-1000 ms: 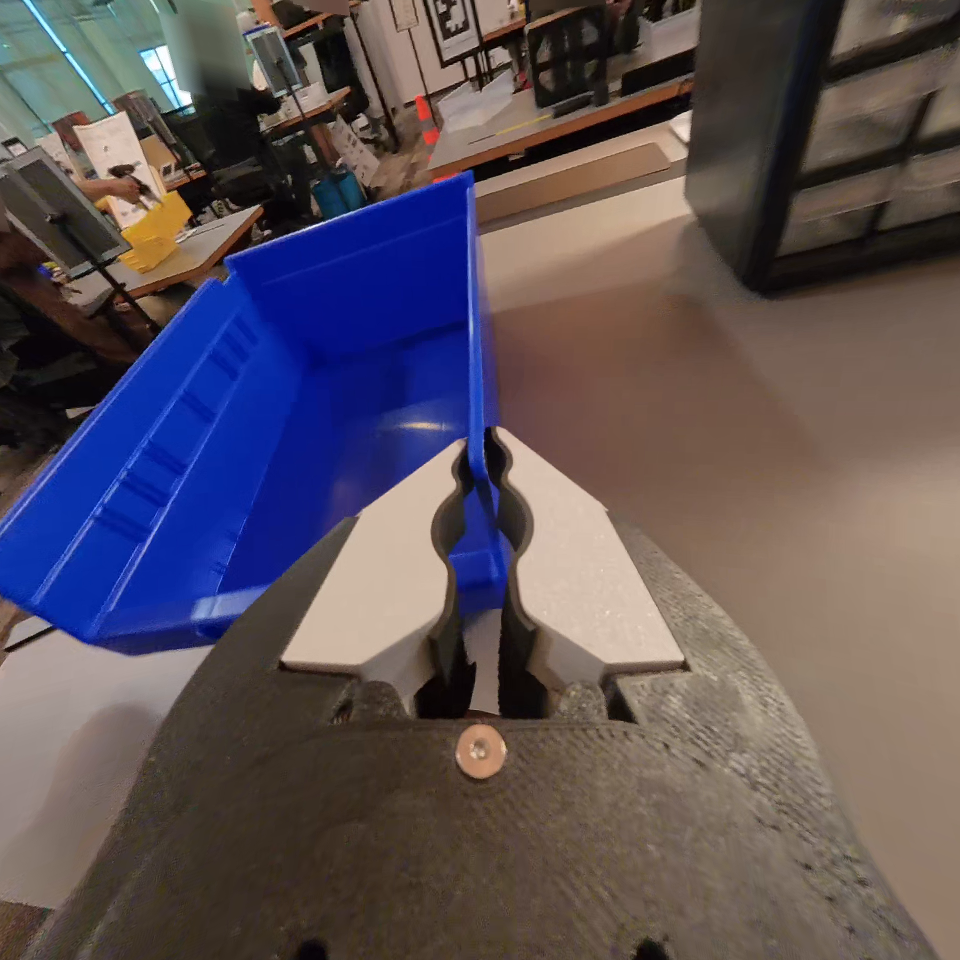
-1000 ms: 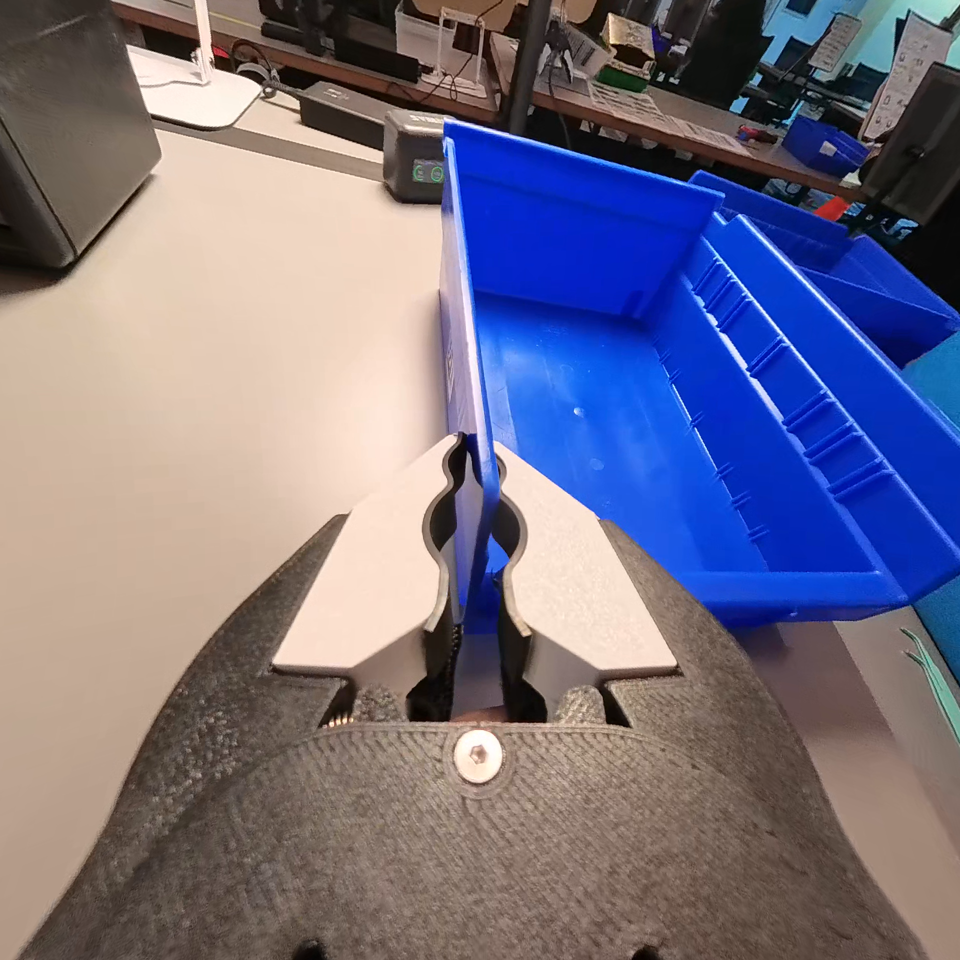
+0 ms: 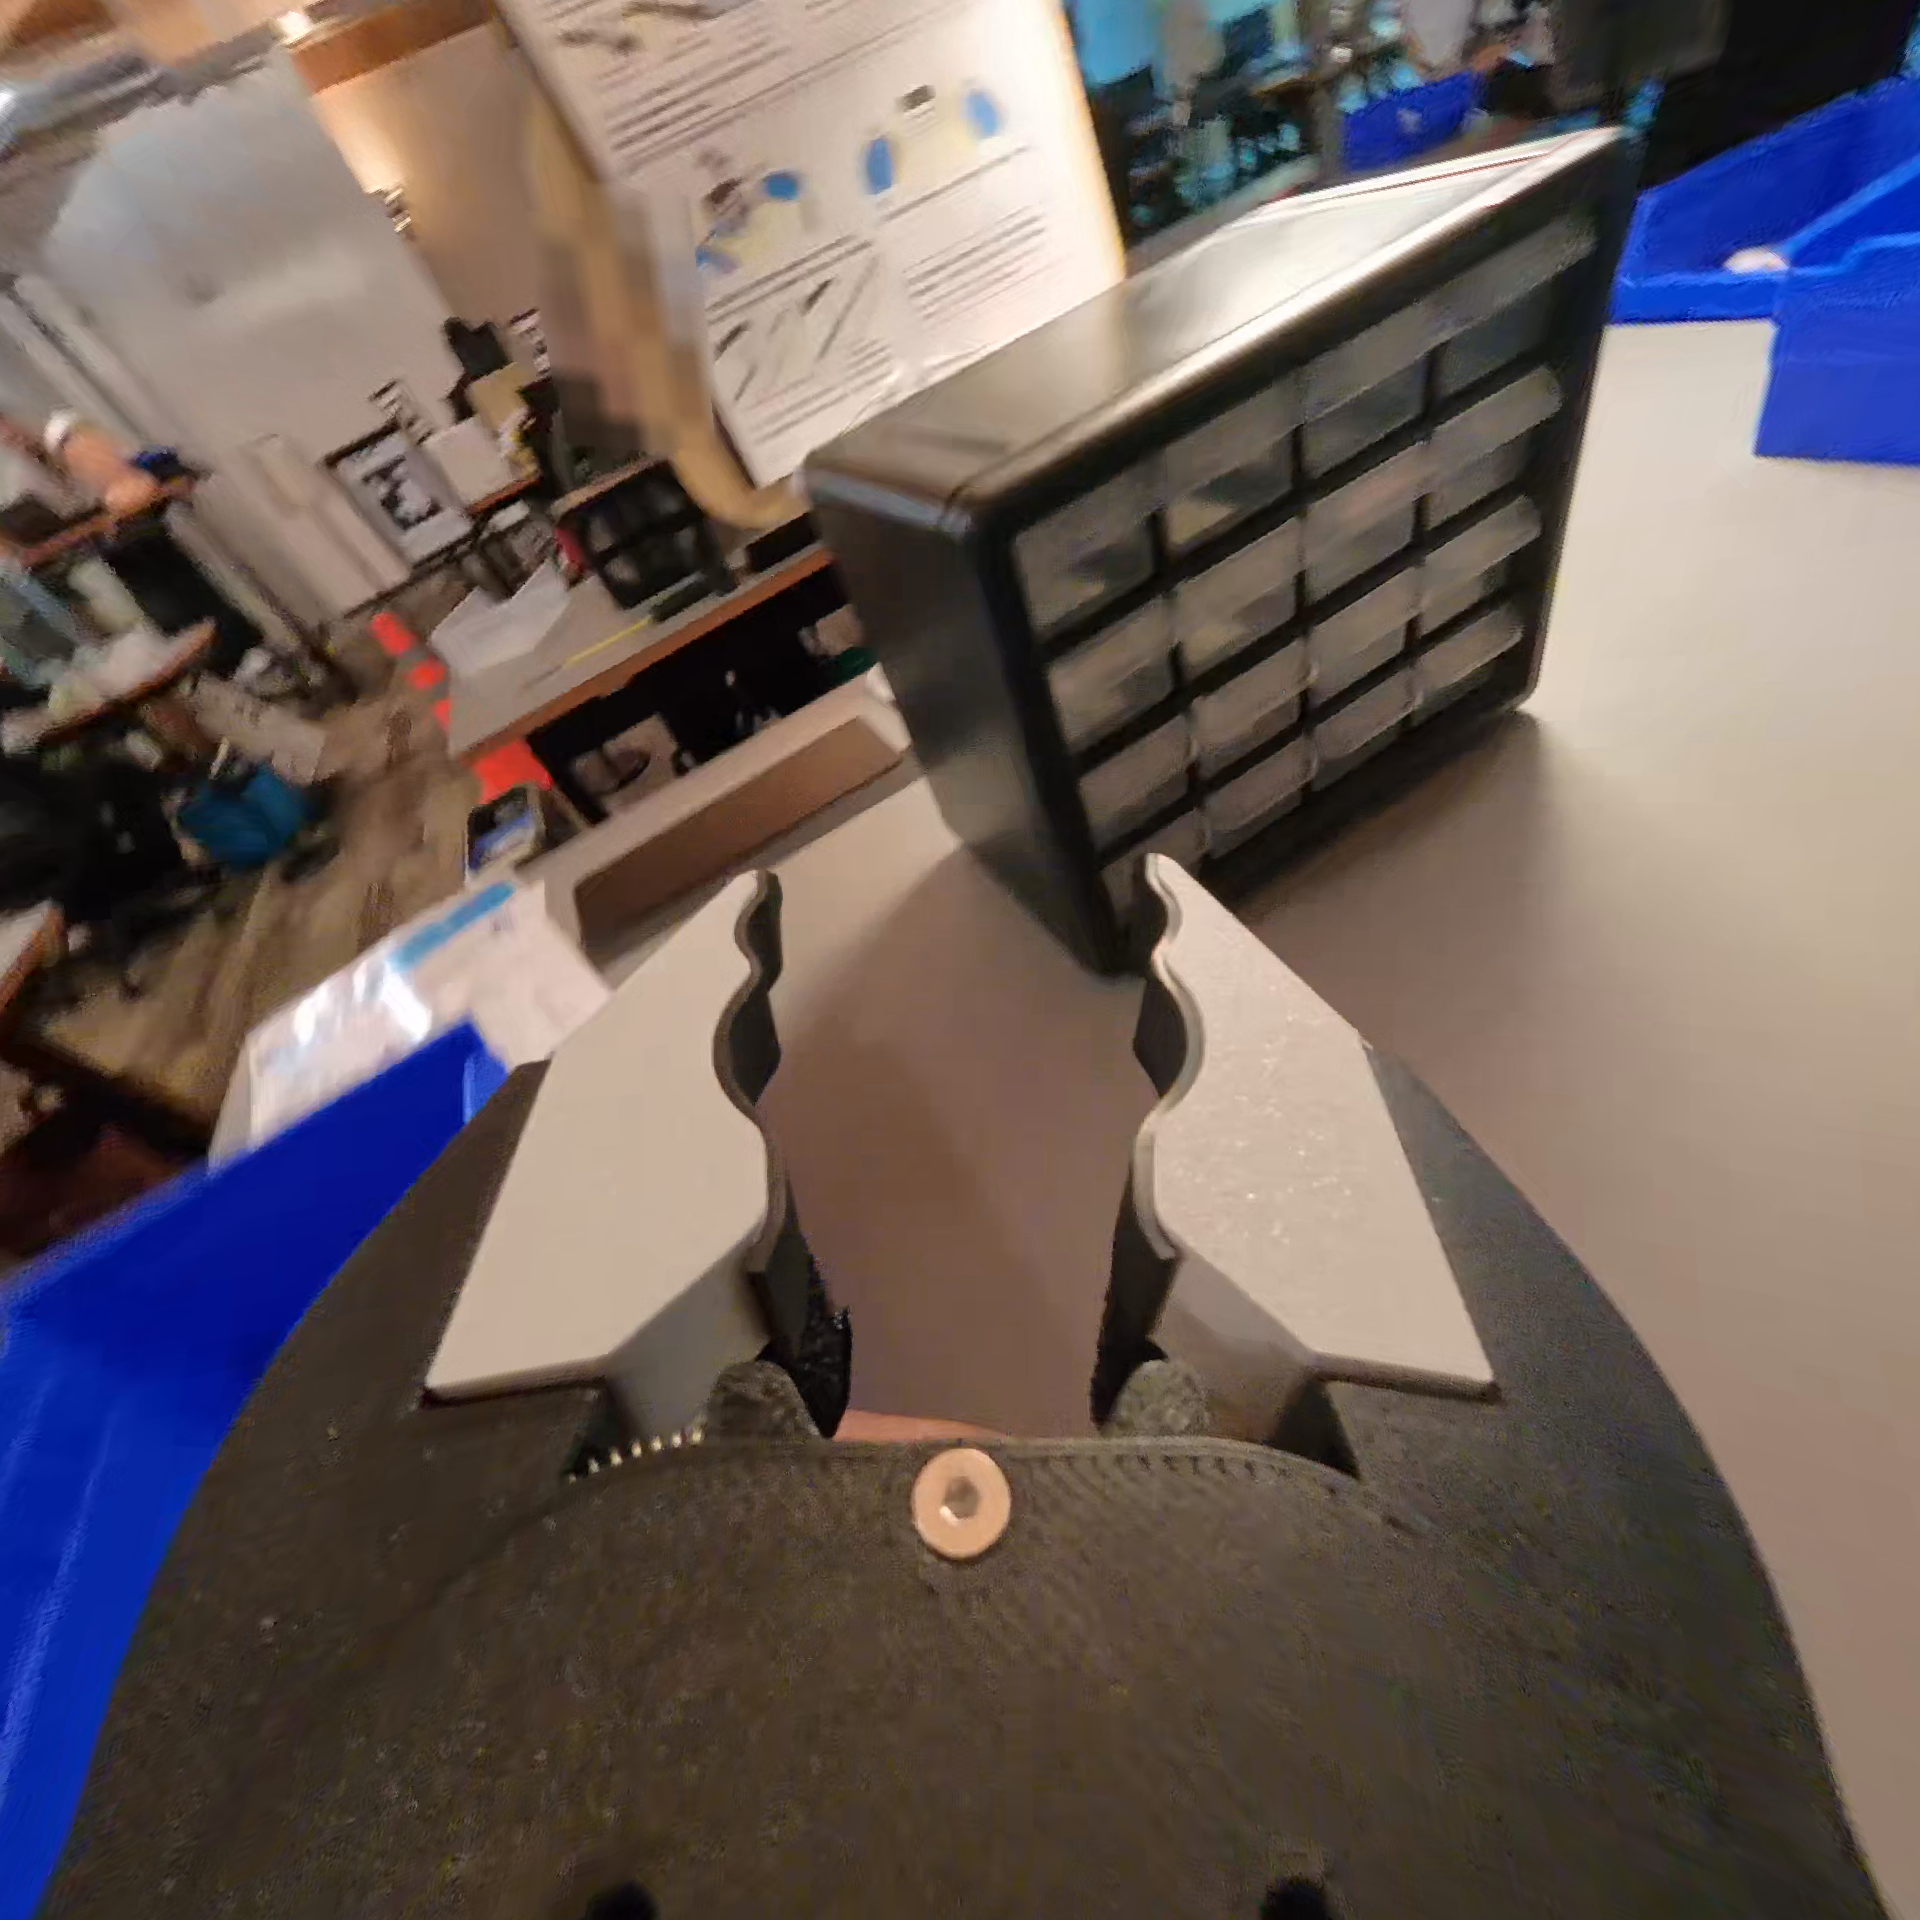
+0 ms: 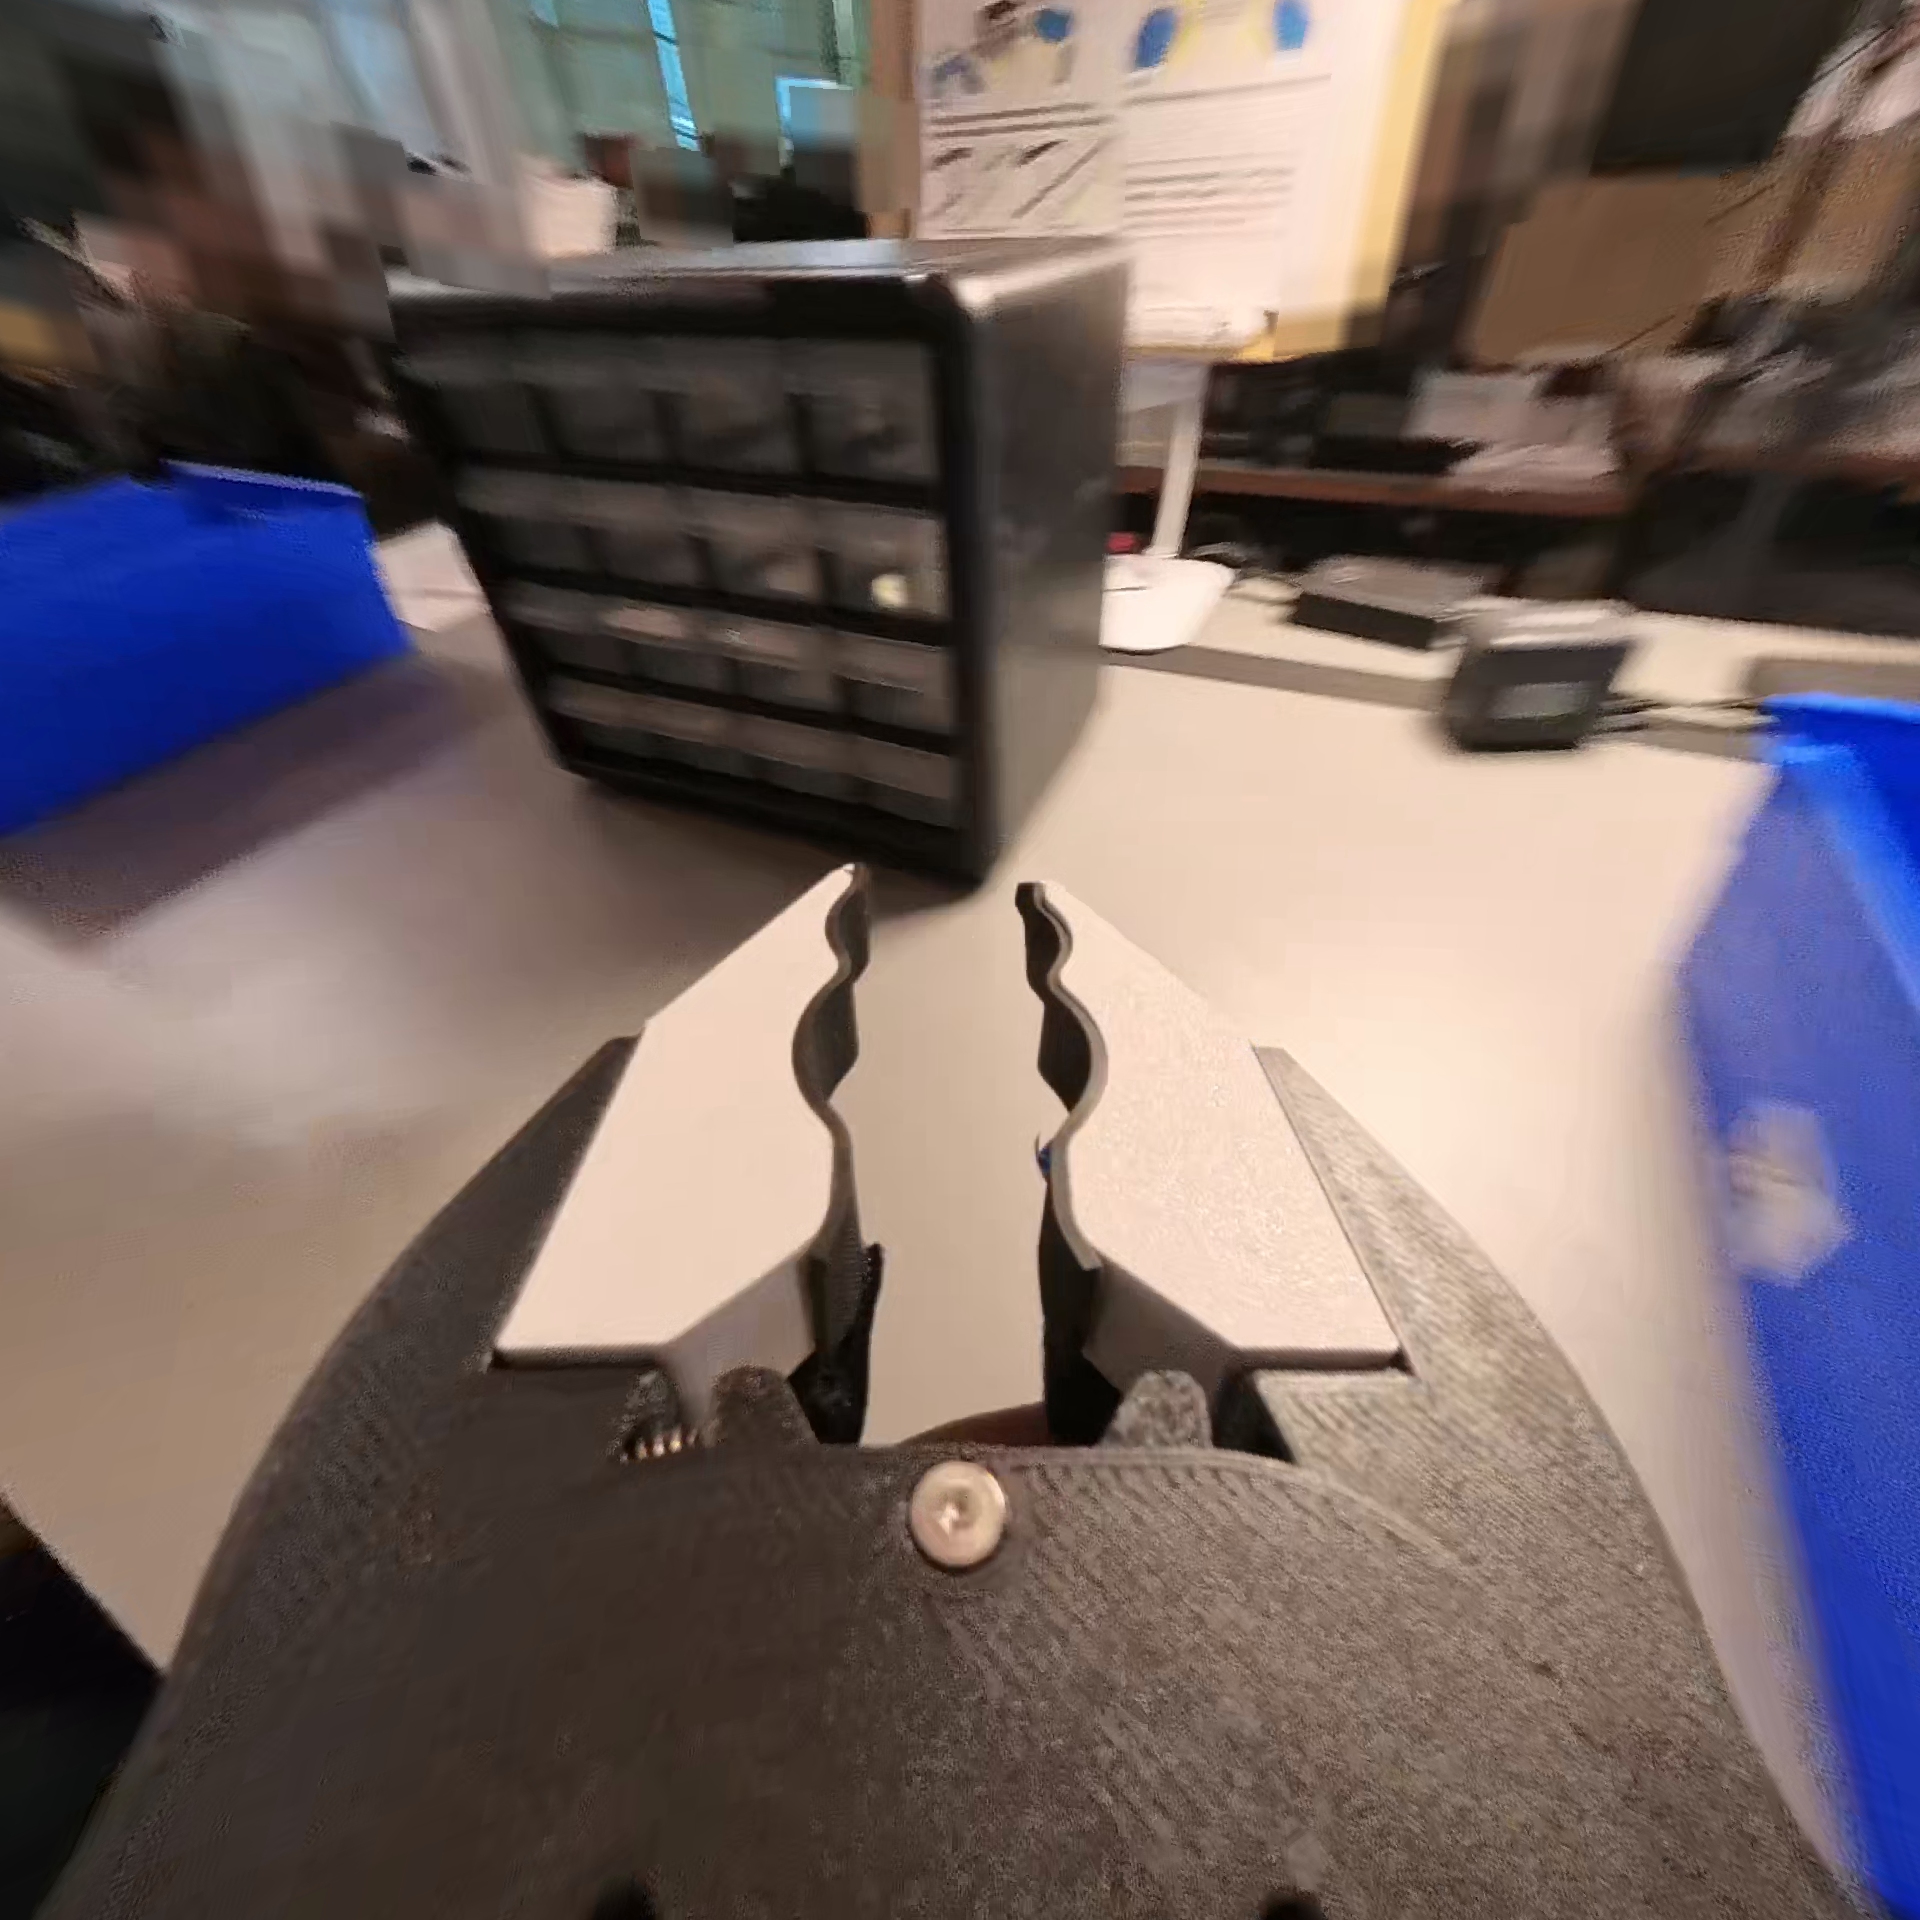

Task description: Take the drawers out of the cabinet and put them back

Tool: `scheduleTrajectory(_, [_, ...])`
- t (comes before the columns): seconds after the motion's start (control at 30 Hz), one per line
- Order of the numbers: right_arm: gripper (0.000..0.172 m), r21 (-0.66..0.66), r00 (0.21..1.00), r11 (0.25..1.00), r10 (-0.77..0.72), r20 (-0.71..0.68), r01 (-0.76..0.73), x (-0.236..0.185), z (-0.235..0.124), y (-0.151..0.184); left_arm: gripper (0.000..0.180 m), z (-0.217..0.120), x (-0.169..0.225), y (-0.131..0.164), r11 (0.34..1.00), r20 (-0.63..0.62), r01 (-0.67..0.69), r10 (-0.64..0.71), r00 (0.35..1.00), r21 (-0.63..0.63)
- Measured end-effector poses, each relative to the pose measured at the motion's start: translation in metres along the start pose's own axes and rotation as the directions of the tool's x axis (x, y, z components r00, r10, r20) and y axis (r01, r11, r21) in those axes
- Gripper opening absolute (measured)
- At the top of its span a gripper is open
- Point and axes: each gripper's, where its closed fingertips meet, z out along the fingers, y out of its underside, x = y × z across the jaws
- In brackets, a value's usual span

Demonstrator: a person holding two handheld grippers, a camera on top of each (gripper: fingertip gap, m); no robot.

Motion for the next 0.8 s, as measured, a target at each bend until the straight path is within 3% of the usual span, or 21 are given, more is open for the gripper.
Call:
scheduleTrajectory(0.13, [0.032, -0.002, 0.967, 0.976, 0.215, 0.137, -0.217, -0.03, 0.075, -0.008, 0.073, 0.065, 0.032, -0.058, 0.977, -0.173, -0.214, 0.215, 0.961, 0.023])
scheduleTrajectory(0.3, [0.033, 0.016, 0.903, 0.914, 0.397, 0.166, -0.405, -0.033, 0.143, -0.025, 0.079, 0.136, 0.067, -0.107, 0.945, -0.36, -0.324, 0.315, 0.878, 0.038])
scheduleTrajectory(0.47, [0.033, -0.001, 0.841, 0.855, 0.511, 0.178, -0.519, -0.036, 0.172, -0.025, 0.079, 0.179, 0.087, -0.106, 0.935, -0.441, -0.355, 0.316, 0.84, -0.008])
scheduleTrajectory(0.8, [0.034, 0.11, 0.723, 0.724, 0.641, 0.258, -0.681, -0.027, 0.179, -0.038, 0.074, 0.195, 0.092, -0.09, 0.916, -0.437, -0.399, 0.338, 0.834, -0.052])
